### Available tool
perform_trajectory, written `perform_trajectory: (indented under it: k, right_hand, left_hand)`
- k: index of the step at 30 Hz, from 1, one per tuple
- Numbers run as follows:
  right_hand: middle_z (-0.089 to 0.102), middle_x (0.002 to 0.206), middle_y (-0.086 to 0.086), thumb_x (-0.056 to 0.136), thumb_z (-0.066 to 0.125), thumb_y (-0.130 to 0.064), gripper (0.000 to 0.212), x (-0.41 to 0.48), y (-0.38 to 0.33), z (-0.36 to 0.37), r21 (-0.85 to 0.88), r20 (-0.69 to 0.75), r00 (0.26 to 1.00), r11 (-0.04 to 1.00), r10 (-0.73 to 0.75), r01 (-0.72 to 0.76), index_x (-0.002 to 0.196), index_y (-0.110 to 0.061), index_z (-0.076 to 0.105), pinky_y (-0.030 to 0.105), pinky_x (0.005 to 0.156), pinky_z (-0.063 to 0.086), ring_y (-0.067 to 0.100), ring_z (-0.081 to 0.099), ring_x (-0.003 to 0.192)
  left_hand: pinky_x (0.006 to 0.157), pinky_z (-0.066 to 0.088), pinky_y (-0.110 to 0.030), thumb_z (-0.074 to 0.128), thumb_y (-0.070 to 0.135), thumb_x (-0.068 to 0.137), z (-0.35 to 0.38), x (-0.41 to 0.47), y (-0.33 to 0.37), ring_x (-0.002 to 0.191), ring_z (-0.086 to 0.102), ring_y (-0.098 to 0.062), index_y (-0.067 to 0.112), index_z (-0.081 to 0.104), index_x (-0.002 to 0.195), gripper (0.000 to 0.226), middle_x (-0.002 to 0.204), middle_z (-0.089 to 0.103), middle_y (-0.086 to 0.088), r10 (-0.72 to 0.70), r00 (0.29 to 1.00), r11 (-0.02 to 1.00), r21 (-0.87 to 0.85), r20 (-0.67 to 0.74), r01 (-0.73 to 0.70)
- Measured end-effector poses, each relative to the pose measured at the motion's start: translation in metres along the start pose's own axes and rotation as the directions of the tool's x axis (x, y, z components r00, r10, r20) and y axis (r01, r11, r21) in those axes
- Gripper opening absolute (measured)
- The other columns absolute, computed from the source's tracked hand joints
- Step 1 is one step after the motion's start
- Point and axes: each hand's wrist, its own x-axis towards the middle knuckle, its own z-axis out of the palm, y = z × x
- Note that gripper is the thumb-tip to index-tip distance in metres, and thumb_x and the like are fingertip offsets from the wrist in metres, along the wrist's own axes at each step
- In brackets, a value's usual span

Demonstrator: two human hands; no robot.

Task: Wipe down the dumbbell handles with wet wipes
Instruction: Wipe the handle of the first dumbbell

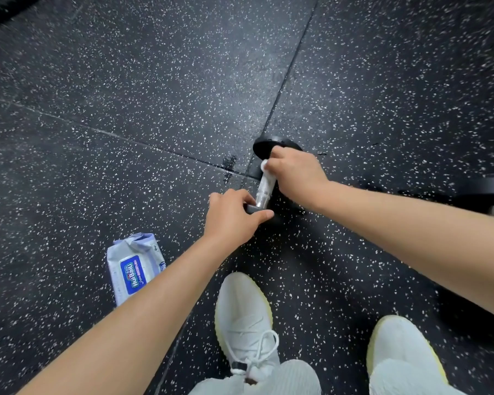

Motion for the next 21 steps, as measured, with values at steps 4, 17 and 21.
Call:
perform_trajectory:
  k: [4, 17, 21]
  right_hand:
    - [0.056, 0.086, -0.004, 0.07, 0.078, -0.01, 0.019, -0.029, -0.013, 0.011, 0.075, 0.094, 0.951, 0.955, -0.294, 0.288, 0.085, -0.02, 0.072, 0.028, 0.049, 0.033, 0.022, 0.06, 0.077]
    - [0.057, 0.095, 0.005, 0.071, 0.075, -0.003, 0.024, -0.023, -0.014, 0.012, -0.002, 0.086, 0.949, 0.952, -0.304, 0.305, 0.094, -0.012, 0.07, 0.03, 0.046, 0.04, 0.027, 0.061, 0.082]
    - [0.056, 0.108, 0.009, 0.088, 0.051, -0.007, 0.027, 0.0, -0.005, 0.006, -0.079, 0.019, 0.989, 0.986, -0.144, 0.145, 0.109, -0.009, 0.068, 0.034, 0.053, 0.037, 0.029, 0.058, 0.094]
  left_hand:
    - [0.087, 0.042, -0.036, 0.073, 0.058, 0.088, 0.002, 0.0, 0.004, 0.12, 0.034, -0.025, 0.033, 0.073, 0.111, 0.034, 0.101, 0.063, 0.004, -0.002, 0.999, 1.0, 0.017, 0.045, 0.001]
    - [0.091, 0.044, -0.039, 0.078, 0.056, 0.084, -0.006, 0.004, 0.001, 0.117, 0.046, -0.026, 0.027, 0.059, 0.107, 0.041, 0.115, 0.055, 0.001, -0.057, 0.998, 0.997, 0.048, 0.006, 0.056]
    - [0.096, 0.049, -0.045, 0.079, 0.057, 0.083, -0.008, 0.003, 0.002, 0.115, 0.05, -0.027, 0.025, 0.052, 0.11, 0.049, 0.122, 0.046, -0.002, -0.099, 0.995, 0.994, 0.047, 0.01, 0.099]
